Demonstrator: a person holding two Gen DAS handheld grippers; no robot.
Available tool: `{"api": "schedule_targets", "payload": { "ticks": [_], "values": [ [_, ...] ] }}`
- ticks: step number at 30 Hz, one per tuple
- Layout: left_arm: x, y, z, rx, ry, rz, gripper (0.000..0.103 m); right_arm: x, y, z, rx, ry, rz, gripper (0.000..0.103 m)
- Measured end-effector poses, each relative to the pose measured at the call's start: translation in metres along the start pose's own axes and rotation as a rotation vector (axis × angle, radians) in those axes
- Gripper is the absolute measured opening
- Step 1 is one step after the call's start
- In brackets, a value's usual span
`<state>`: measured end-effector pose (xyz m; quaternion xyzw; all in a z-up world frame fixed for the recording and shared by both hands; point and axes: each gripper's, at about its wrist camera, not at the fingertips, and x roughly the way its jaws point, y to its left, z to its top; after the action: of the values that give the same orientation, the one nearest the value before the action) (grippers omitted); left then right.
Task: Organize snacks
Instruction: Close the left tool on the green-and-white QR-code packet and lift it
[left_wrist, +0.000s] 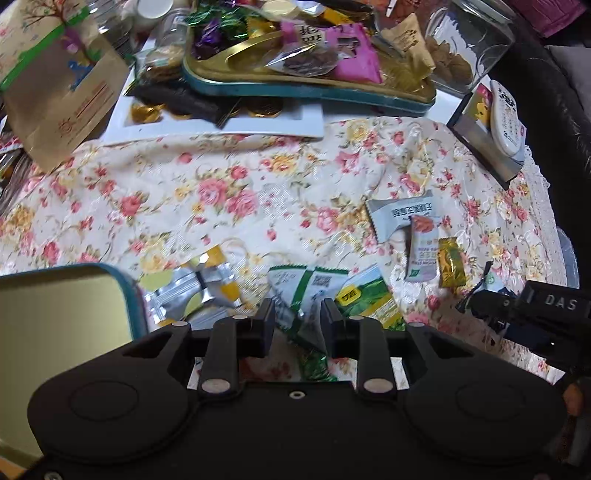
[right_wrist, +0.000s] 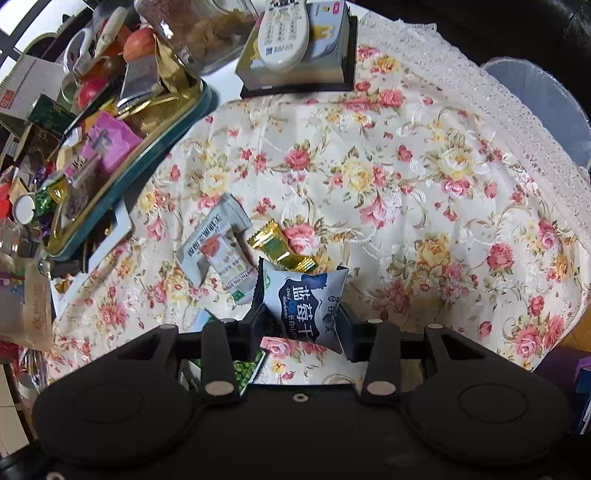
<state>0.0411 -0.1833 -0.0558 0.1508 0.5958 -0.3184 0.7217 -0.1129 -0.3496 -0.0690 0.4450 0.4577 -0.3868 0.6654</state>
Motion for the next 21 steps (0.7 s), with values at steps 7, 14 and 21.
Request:
{"api": "schedule_targets", "payload": {
  "ticks": [7,14,21],
  "values": [
    [0.021,-0.010,0.001,0.013,0.006,0.051,0.037,-0.016,-0.003,0.001,-0.021,-0.052,0.005,0.044],
    [0.037,-0.009,0.006,-0.027,0.031,0.043,0.042,-0.024,-0.002,0.000,-0.019,-0.030,0.053,0.044],
    [0.048,-0.016,0.007,-0.012,0.023,0.070,0.053,-0.026,0.000,-0.002,-0.036,-0.021,0.064,0.044]
  ]
}}
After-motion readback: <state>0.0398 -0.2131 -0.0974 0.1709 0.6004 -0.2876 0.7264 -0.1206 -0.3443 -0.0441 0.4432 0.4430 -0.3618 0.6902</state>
